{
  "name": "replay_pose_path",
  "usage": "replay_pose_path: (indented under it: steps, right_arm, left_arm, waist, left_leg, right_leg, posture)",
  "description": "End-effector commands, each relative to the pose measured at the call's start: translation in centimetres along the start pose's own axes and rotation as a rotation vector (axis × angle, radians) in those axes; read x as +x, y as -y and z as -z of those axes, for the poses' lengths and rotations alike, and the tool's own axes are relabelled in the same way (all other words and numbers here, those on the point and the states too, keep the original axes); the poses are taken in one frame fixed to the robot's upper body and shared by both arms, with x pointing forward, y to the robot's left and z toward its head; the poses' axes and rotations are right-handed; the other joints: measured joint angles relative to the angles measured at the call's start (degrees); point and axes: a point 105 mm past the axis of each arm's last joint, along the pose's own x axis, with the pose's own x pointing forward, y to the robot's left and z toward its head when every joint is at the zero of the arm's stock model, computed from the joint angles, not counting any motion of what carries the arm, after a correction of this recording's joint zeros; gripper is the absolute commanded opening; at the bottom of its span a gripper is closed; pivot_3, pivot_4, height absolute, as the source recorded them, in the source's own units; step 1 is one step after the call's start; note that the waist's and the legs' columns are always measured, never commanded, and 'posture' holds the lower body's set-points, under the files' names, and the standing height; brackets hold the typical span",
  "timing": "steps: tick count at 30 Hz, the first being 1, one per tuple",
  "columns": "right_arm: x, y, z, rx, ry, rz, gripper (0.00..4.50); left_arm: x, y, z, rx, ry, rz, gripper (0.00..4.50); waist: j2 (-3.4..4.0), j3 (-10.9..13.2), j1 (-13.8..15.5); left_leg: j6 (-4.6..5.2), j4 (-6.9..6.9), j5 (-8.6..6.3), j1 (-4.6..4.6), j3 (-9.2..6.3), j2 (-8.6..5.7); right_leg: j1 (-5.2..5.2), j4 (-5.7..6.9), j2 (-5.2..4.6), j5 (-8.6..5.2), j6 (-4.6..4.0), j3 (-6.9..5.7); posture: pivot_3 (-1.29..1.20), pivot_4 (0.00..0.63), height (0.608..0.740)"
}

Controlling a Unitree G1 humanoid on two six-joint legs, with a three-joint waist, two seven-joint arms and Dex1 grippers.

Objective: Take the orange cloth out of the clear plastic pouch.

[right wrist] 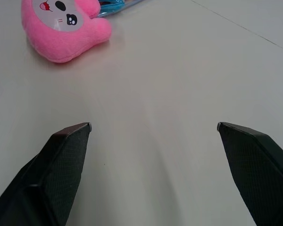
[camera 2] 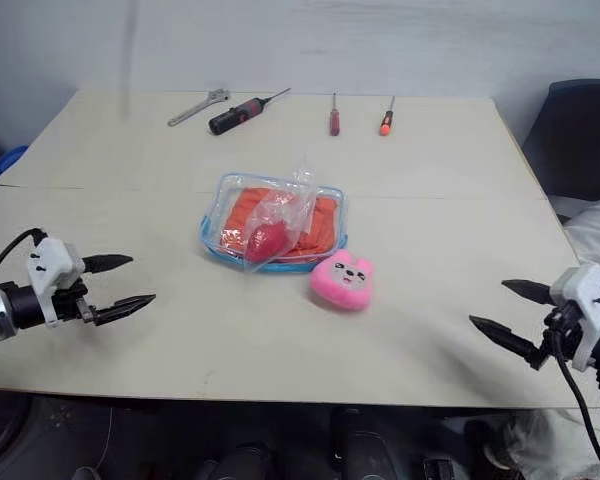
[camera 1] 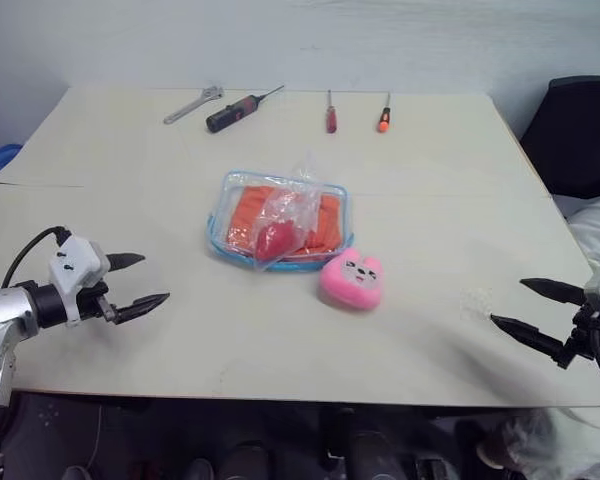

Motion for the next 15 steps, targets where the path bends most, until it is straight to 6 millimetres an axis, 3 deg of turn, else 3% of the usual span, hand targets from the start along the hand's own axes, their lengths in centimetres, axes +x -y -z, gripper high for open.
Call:
replay_pose_path:
  steps: [1,15]
  right_arm:
    - [-0.1,-0.1,-1.1,-0.045,0.022,-0.004,4.50]
    - [0.5,-0.1,-0.9,-0.045,0.018,0.003,4.50]
  left_arm:
    - [-0.4,-0.5,-1.2,0.062,0.017,-0.013,4.48]
    - [0.1,-0.2,0.0,-0.001,-0.081,-0.048,4.48]
  waist:
    - [0.00,0.00,0.00]
    - [0.00,0.00,0.00]
  left_leg:
    - [0.00,0.00,0.00,0.00,0.00,0.00]
    - [0.00,0.00,0.00,0.01,0.00,0.00]
  right_leg:
    - [0.00,0.00,0.00,0.00,0.00,0.00]
    - [0.01,0.00,0.00,0.00,0.00,0.00]
  posture:
    - [0.00,0.150,0.740]
    - [0.00,0.150,0.740]
